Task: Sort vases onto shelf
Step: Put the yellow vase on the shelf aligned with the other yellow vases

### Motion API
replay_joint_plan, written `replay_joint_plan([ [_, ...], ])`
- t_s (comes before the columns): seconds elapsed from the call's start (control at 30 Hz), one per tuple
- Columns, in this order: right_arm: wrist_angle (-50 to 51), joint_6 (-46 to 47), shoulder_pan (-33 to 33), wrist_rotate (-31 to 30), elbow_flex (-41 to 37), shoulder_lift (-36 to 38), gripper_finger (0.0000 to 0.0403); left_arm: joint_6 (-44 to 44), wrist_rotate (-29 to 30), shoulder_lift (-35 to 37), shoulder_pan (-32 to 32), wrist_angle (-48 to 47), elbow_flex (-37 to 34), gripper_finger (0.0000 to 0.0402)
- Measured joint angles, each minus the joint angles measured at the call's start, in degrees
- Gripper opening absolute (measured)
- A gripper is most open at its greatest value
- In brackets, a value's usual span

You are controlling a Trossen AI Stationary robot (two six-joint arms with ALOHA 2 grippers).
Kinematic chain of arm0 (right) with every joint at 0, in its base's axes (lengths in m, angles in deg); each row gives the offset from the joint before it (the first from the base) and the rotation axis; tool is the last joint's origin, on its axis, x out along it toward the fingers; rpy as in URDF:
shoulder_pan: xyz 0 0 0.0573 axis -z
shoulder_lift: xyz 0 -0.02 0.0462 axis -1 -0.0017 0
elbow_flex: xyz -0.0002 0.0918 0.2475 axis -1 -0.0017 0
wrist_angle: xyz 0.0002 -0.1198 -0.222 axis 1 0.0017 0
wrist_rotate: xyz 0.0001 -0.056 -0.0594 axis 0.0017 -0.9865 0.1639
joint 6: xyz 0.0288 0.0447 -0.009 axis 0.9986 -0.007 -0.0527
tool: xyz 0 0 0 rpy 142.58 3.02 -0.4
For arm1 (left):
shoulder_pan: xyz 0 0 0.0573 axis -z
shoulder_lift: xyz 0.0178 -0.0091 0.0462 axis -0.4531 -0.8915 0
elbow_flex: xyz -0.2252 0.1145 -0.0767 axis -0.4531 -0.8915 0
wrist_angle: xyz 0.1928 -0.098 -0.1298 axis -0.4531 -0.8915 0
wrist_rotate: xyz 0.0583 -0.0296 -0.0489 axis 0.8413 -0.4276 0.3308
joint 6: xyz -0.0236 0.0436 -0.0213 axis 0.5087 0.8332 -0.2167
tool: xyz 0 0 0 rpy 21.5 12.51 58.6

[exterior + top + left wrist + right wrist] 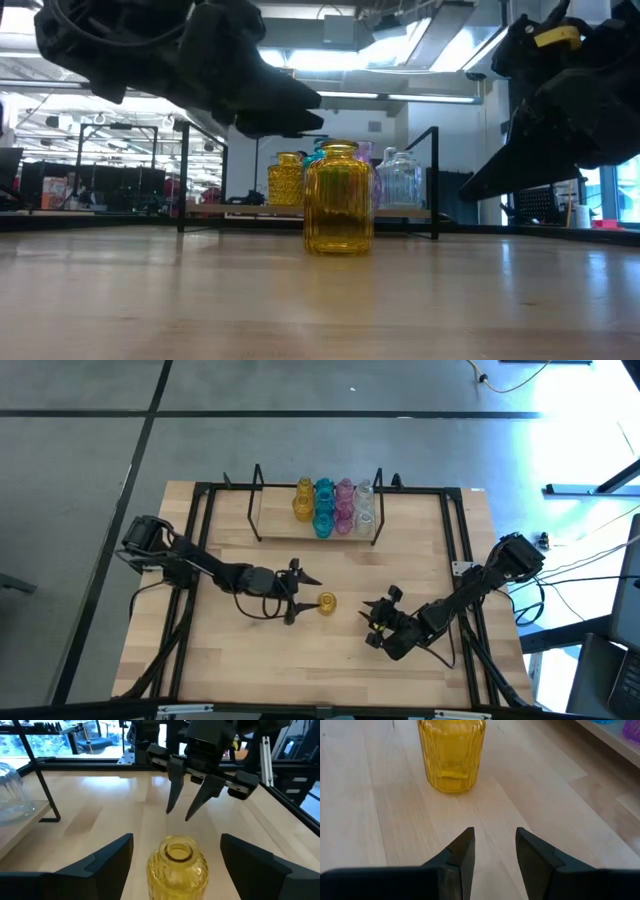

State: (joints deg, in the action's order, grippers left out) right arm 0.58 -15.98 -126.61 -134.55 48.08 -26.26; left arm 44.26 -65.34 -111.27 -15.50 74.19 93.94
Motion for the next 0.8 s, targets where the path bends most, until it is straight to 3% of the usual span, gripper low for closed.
replay_joint_plan([
  [0.47, -0.1, 0.0, 0.0, 0.0, 0.0, 0.0, 0.0127, 1.0, -0.6, -12.1, -0.3, 0.2, 7.0, 0.0292],
  [0.8, 0.1, 0.0, 0.0, -0.4, 0.0, 0.0, 0.0127, 1.1, -0.9, -12.6, -0.3, 0.6, 7.5, 0.0269],
])
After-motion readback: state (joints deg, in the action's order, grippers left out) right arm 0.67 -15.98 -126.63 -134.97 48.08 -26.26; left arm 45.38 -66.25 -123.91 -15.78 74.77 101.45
